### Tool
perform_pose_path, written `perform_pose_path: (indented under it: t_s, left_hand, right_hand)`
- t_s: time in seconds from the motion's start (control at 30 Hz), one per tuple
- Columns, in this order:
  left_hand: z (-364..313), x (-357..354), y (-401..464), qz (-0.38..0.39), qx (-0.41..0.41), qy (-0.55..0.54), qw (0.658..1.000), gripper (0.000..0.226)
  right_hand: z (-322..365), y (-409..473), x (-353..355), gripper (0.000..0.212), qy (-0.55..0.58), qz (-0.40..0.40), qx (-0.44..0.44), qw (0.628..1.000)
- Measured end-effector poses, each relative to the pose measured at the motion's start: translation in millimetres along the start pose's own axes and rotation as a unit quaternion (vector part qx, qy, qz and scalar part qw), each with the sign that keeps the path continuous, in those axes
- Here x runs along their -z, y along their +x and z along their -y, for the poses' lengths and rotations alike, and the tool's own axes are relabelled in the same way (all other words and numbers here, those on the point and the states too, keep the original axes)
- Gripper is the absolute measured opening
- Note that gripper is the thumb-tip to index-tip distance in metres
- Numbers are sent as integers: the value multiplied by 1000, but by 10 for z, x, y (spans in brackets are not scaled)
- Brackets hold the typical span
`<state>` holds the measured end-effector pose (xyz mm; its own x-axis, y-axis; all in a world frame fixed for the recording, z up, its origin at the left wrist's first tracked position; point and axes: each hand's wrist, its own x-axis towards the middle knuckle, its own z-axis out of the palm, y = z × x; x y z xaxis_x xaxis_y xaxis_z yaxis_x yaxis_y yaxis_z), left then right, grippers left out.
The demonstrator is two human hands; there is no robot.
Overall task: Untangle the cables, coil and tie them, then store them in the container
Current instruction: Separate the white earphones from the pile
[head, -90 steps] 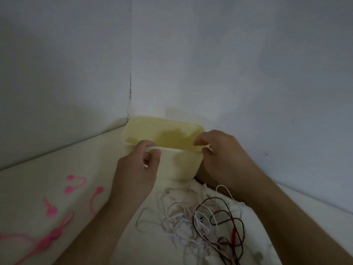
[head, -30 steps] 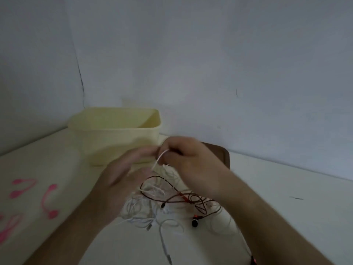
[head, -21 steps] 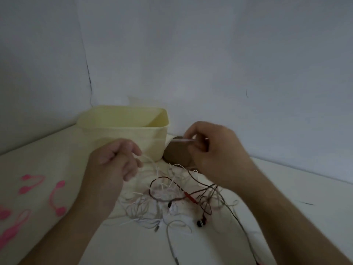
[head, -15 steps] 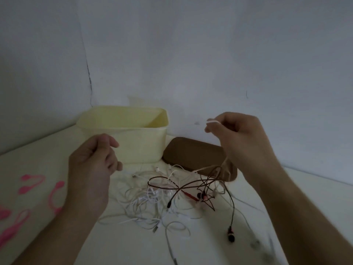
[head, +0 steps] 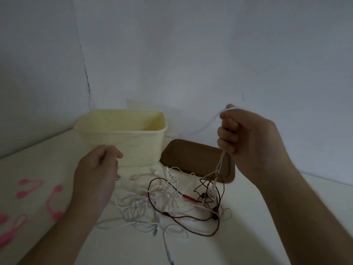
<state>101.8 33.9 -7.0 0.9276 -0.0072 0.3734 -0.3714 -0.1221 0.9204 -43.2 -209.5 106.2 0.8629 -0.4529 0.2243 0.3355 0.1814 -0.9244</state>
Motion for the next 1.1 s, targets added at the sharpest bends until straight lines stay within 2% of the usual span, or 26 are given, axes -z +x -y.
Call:
perform_pose_path:
  t_s: [0.07, 0.1, 0.13, 0.17, 0.23, 0.3, 0.37, 0.43, 0.5, 0.57, 0.67, 0.8, 0.93, 1.0, 1.1]
  left_hand:
    - [-35, -13, -50, 26, -36, 153, 987, 11]
    - [-71, -17, -87, 29, -68, 219, 973, 14]
    - [-88, -18, -108, 33, -108, 239, 964, 25]
    - [-121, -10, -131, 43, -147, 222, 963, 35]
    - [-194, -39, -206, 106, -194, 101, 970, 42]
    - [-291, -118, -314, 248, -138, -85, 955, 46]
    - [-346, -184, -381, 313, -72, -181, 929, 37]
    - [-375, -183, -369, 298, -66, -158, 939, 23]
    - [-334, -143, -319, 271, -51, -156, 949, 23]
    - [-303, -112, -264, 234, -20, -203, 951, 25]
    - [-312, -50, -181, 193, 22, -326, 925, 26]
    - [-234, 32, -83, 225, -5, -384, 896, 34]
    - [-288, 37, -73, 225, 81, -443, 864, 42]
    - [-362, 76, -86, 250, 120, -449, 849, 46]
    - [-360, 91, -75, 261, 144, -415, 860, 43]
  right_hand:
    - [1, -13, -41, 17, -8, 35, 32, 999]
    - [-5, -31, -75, 20, -40, 47, 45, 997]
    - [-46, -40, -111, 23, -90, 54, 53, 993]
    - [-106, -50, -153, 27, -153, 59, 58, 985]
    - [-276, -94, -262, 25, -274, 95, 58, 955]
    - [-450, -166, -398, 17, -359, 160, 61, 917]
    - [-554, -221, -484, 15, -399, 204, 62, 892]
    - [-546, -224, -494, 16, -401, 205, 56, 891]
    - [-482, -185, -444, 14, -397, 174, 68, 899]
    - [-384, -132, -355, 16, -411, 150, 78, 896]
    - [-265, -80, -225, 18, -466, 121, 88, 872]
    - [-224, -28, -120, 20, -485, 72, 59, 869]
    - [-233, 7, -52, 24, -514, 26, 52, 856]
    - [-209, 19, -2, 22, -493, -5, 56, 868]
    - [-174, 7, 26, 17, -383, -40, 72, 920]
